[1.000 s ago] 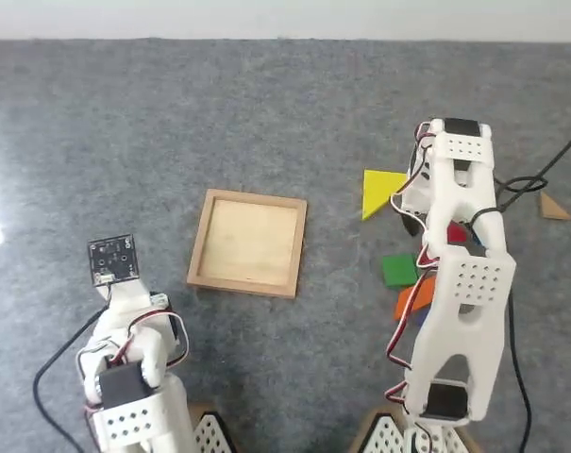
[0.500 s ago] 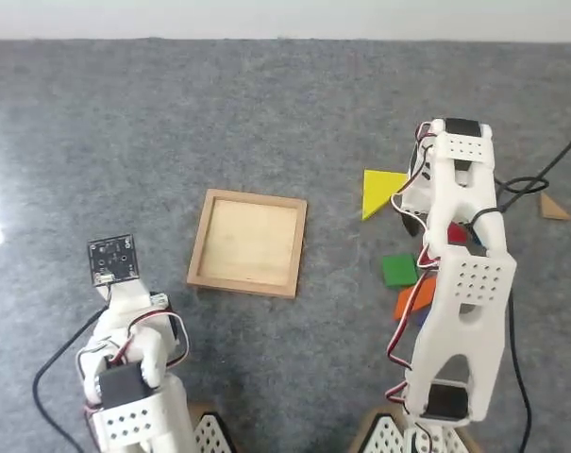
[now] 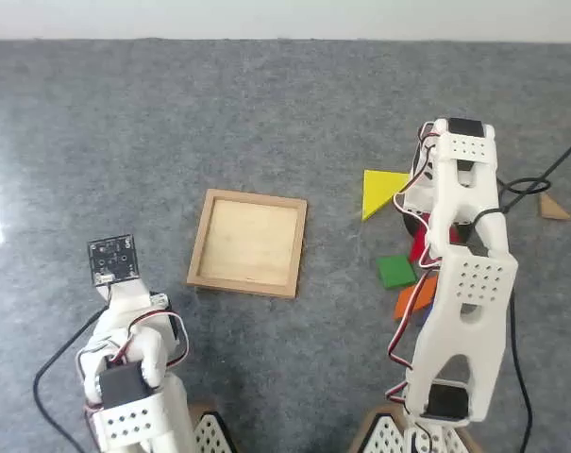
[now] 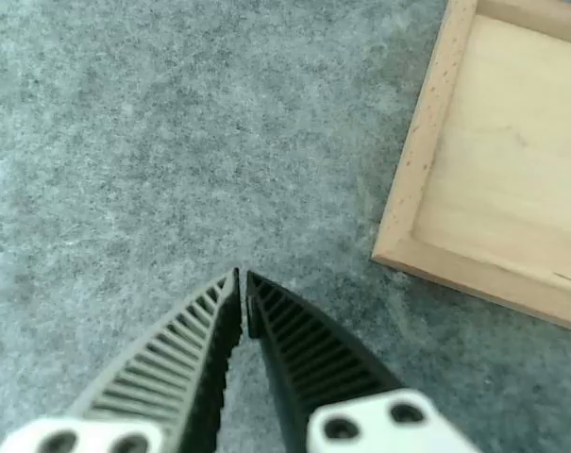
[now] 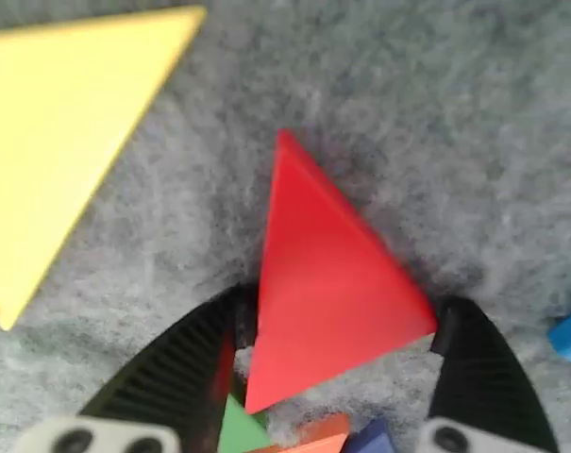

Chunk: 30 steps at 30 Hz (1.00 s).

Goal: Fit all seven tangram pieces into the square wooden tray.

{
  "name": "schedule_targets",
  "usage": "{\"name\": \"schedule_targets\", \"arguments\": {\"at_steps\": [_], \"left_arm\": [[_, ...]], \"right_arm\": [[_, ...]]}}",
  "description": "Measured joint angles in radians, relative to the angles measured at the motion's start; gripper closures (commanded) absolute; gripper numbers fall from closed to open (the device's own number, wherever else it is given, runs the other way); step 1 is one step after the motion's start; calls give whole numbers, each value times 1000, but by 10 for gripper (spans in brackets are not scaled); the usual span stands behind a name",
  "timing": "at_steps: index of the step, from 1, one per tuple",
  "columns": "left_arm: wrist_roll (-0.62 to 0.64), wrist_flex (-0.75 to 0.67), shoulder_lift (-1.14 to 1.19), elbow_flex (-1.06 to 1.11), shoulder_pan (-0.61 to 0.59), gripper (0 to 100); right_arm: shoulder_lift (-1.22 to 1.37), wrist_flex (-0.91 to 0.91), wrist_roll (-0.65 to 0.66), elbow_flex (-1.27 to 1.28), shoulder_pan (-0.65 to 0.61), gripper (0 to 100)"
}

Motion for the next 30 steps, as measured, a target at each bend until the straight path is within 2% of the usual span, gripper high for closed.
{"name": "schedule_targets", "arguments": {"at_steps": [6,30], "left_arm": [[0,0,0,0,0,986],[0,0,0,0,0,986]], "right_arm": [[0,0,0,-2,0,754],[-69,35,0,2,6,757]]}}
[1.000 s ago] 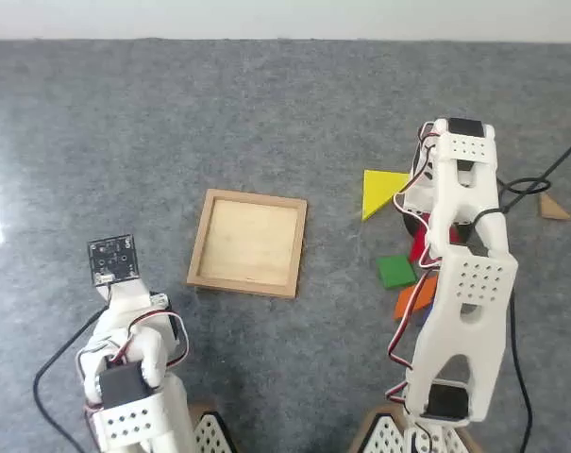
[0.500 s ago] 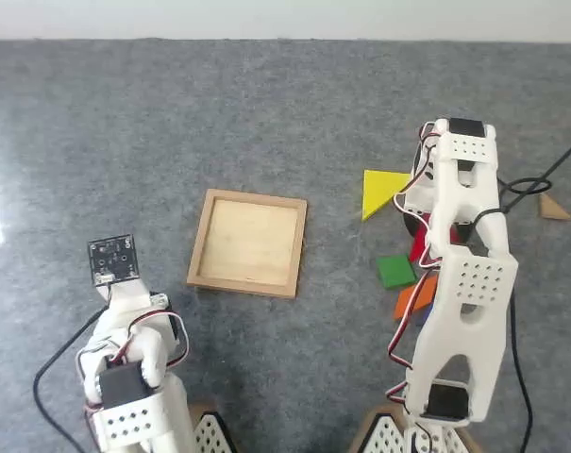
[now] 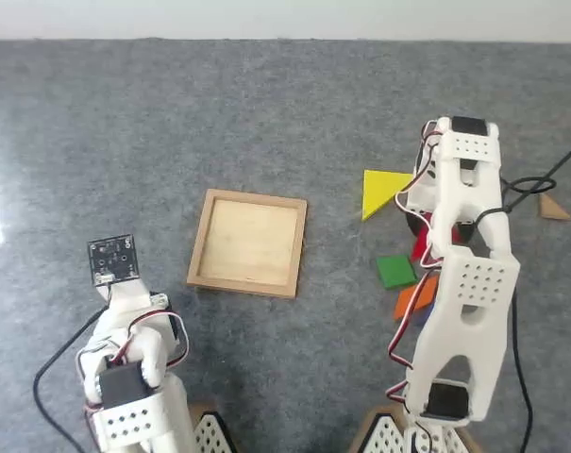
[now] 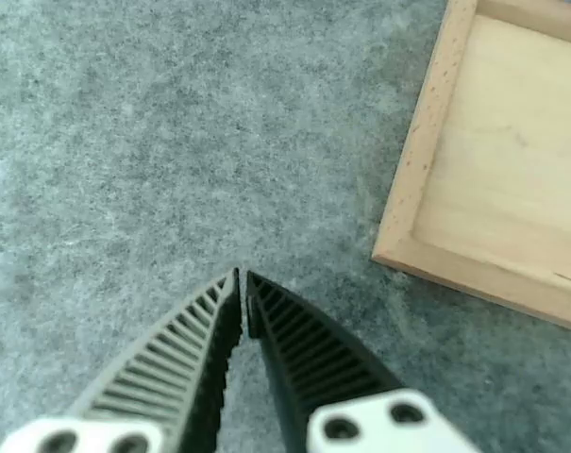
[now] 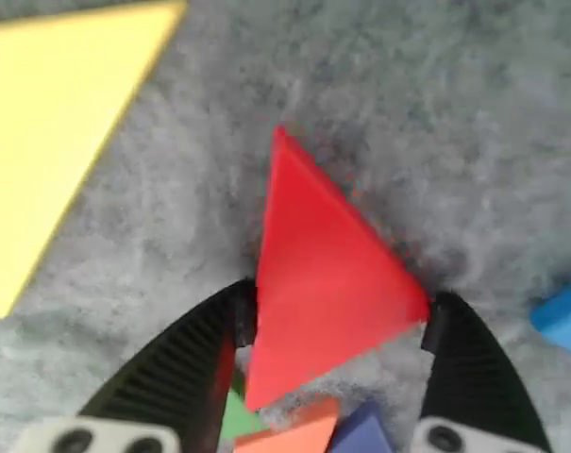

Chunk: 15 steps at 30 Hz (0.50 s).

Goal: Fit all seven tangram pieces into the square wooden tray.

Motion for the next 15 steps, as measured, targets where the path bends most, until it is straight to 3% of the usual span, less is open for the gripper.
{"name": "schedule_targets", "arguments": {"at_steps": [15], "left_arm": [[0,0,0,0,0,986]], "right_arm": [[-89,44,0,2,6,749]]}}
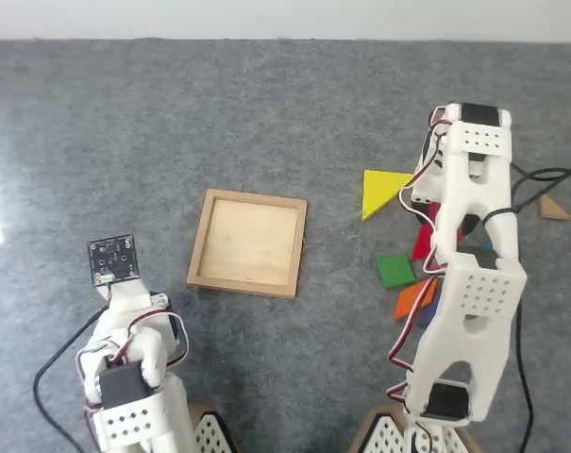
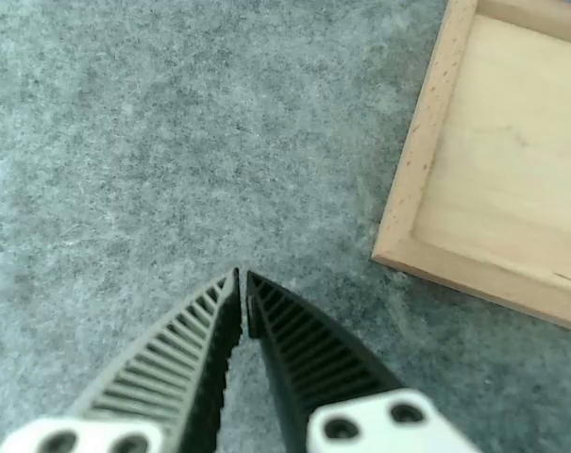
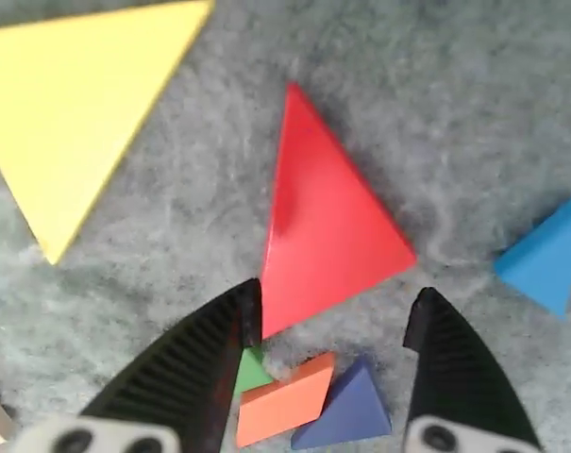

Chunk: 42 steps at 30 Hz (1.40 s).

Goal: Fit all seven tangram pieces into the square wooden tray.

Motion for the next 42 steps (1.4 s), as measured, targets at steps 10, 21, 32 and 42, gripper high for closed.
{"name": "schedule_targets", "arguments": {"at_steps": [10,21,32,42], "left_arm": [[0,0,0,0,0,986],[0,0,0,0,0,986],[0,0,0,0,0,986],[0,0,0,0,0,986]], "right_arm": [[75,-46,-20,0,9,626],[75,-46,-43,-3,-32,626],[164,-97,-106,-14,-20,626],[218,-72,-112,-106,-15,627]]}}
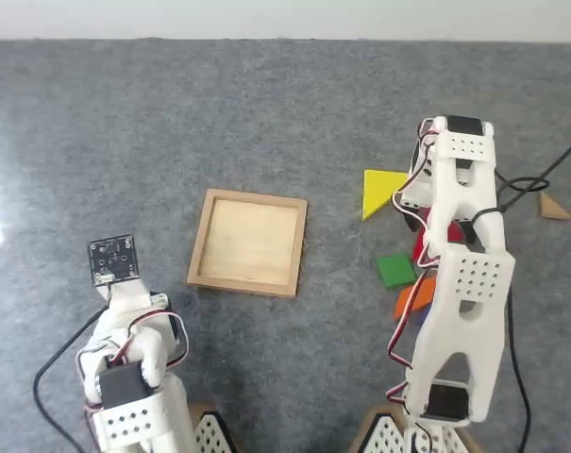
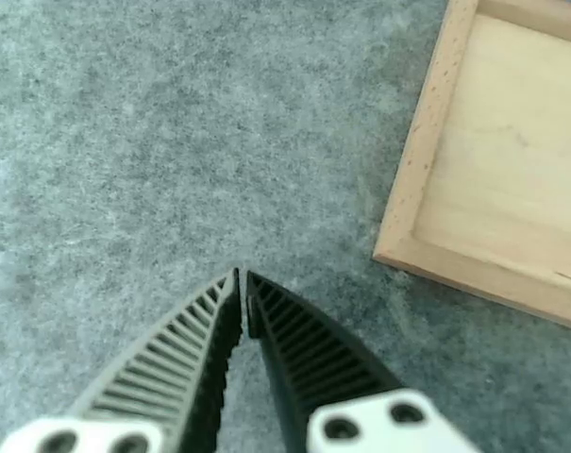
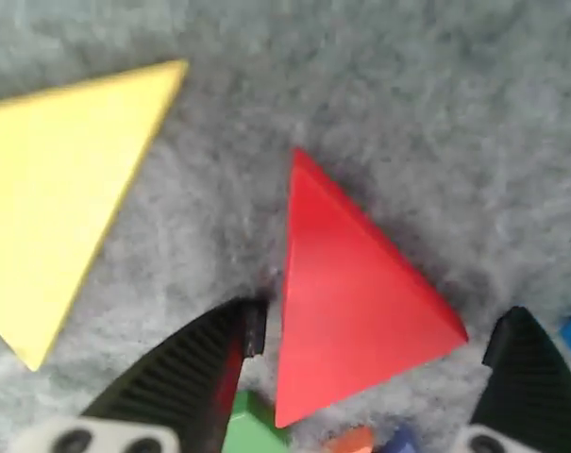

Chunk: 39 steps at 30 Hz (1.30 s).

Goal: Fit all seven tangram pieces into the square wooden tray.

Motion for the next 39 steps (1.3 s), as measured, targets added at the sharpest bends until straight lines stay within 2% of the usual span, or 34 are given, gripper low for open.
{"name": "schedule_targets", "arguments": {"at_steps": [4,8,29,39], "left_arm": [[0,0,0,0,0,986],[0,0,0,0,0,986],[0,0,0,0,0,986],[0,0,0,0,0,986]], "right_arm": [[0,0,0,0,0,641],[0,0,0,0,0,772],[-25,57,6,-17,12,754],[-107,103,6,-17,17,783]]}}
